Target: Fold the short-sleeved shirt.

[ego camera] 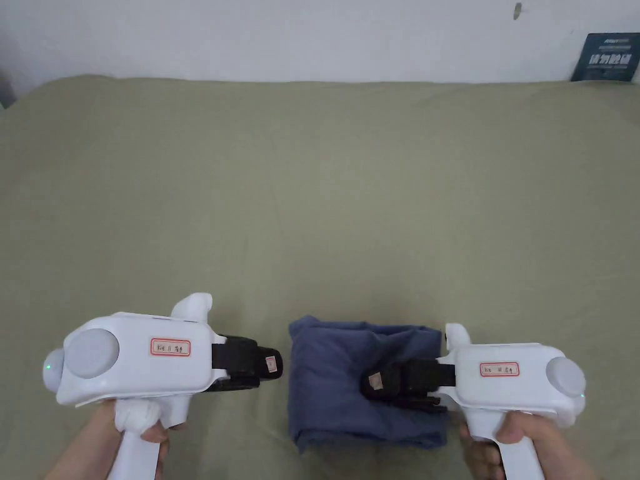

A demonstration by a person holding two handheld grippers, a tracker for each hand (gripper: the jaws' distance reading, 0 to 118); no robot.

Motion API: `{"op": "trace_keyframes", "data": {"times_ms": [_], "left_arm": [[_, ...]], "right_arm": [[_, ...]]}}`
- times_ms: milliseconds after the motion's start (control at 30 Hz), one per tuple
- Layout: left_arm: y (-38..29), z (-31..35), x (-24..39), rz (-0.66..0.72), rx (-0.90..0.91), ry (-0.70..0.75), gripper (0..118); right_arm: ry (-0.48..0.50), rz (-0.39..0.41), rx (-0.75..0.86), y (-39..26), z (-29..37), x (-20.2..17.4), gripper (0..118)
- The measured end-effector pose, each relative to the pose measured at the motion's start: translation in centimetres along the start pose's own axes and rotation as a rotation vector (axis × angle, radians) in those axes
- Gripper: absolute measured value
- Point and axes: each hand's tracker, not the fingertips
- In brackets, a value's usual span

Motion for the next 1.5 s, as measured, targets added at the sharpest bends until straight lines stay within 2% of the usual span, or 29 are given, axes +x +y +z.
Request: {"op": "trace_keyframes", "data": {"times_ms": [33, 67, 100, 133, 167, 200, 233, 267, 333, 400, 500, 600, 667, 933, 967, 1000, 1033, 1067, 1100, 1167, 1233, 1267, 1367, 1433, 1467, 1500], "left_arm": [[0.1, -0.2, -0.2, 0.015, -0.015, -0.034, 0], [0.3, -0.6, -0.3, 0.032, -0.017, -0.065, 0], [0.4, -0.9, -0.5, 0.042, -0.028, -0.098, 0], [0.4, -1.3, -0.5, 0.048, -0.031, -0.124, 7], [0.4, -1.8, -0.5, 0.046, -0.034, -0.131, 22], [0.5, -2.2, -0.1, 0.043, -0.045, -0.130, 44], [0.5, -2.8, -0.1, 0.050, -0.055, -0.146, 82], [0.5, -3.1, -0.3, 0.068, -0.056, -0.189, 103], [0.8, -3.7, -0.2, 0.148, -0.053, -0.287, 112], [1.1, -4.1, 0.3, 0.158, -0.058, -0.268, 116], [1.8, -4.7, -0.7, 0.101, -0.073, -0.226, 116], [2.1, -4.6, -1.6, 0.117, -0.083, -0.208, 116], [2.2, -4.4, -2.1, 0.107, -0.124, -0.142, 116], [1.9, -6.6, -2.4, 0.175, -0.107, -0.244, 115], [2.1, -7.1, -2.3, 0.183, -0.119, -0.251, 112], [2.1, -7.6, -2.1, 0.184, -0.120, -0.248, 101], [2.3, -7.7, -1.7, 0.180, -0.121, -0.241, 63], [2.4, -7.7, -1.4, 0.144, -0.123, -0.161, 32], [2.5, -7.8, -1.1, 0.117, -0.102, -0.069, 32], [2.5, -8.1, -1.8, 0.136, -0.137, -0.125, 32], [2.7, -7.8, -1.5, 0.126, -0.134, -0.113, 32], [2.7, -7.8, -1.6, 0.116, -0.130, -0.103, 32], [2.9, -7.6, -1.5, 0.086, -0.134, -0.086, 32], [2.9, -7.5, -1.6, 0.078, -0.135, -0.082, 32], [2.9, -7.4, -1.6, 0.078, -0.139, -0.081, 32], [3.0, -7.4, -1.6, 0.076, -0.138, -0.075, 32]], "right_arm": [[0.090, -0.052, 0.020, -0.1, 0.3, 0.7, 0], [0.136, -0.098, 0.034, 0.2, 0.6, 0.9, 0], [0.143, -0.124, 0.040, 0.4, 0.8, 1.0, 0], [0.120, -0.107, 0.031, 0.6, 0.8, 1.1, 0], [0.120, -0.099, 0.016, 0.5, 0.8, 1.1, 0], [0.122, -0.093, 0.009, 0.6, 0.8, 1.0, 0], [0.119, -0.093, 0.004, 0.7, 0.8, 1.0, 0], [0.119, -0.094, 0.000, 0.8, 0.8, 1.1, 0], [0.123, -0.101, -0.004, 0.8, 0.7, 1.2, 0], [0.132, -0.106, -0.003, 0.8, 0.8, 1.3, 0], [0.139, -0.111, -0.001, 0.6, 0.7, 1.3, 0], [0.141, -0.112, -0.002, 0.7, 0.7, 1.3, 0], [0.147, -0.112, 0.001, 0.5, 0.7, 1.4, 0], [0.151, -0.110, 0.014, 0.2, 0.7, 1.3, 0], [0.153, -0.112, 0.015, 0.1, 0.8, 1.1, 0], [0.155, -0.116, 0.017, 0.1, 0.8, 1.1, 0], [0.153, -0.116, 0.018, 0.0, 0.8, 1.0, 0], [0.149, -0.116, 0.020, -0.1, 0.8, 0.8, 0], [0.139, -0.117, 0.020, 0.1, 0.9, 0.7, 0], [0.055, -0.076, 0.036, 0.1, 1.2, -0.3, 0], [-0.043, 0.015, 0.077, -0.3, 2.1, -2.8, 0], [-0.129, 0.095, 0.101, -0.6, 2.8, -4.3, 0], [-0.415, 0.376, 0.318, -3.1, 5.2, -9.7, 0], [-0.717, 0.585, 0.629, -6.0, 6.3, -13.5, 0], [-0.844, 0.659, 0.771, -7.2, 6.7, -14.8, 0], [-0.914, 0.714, 0.870, -7.9, 6.9, -15.5, 0]]}}
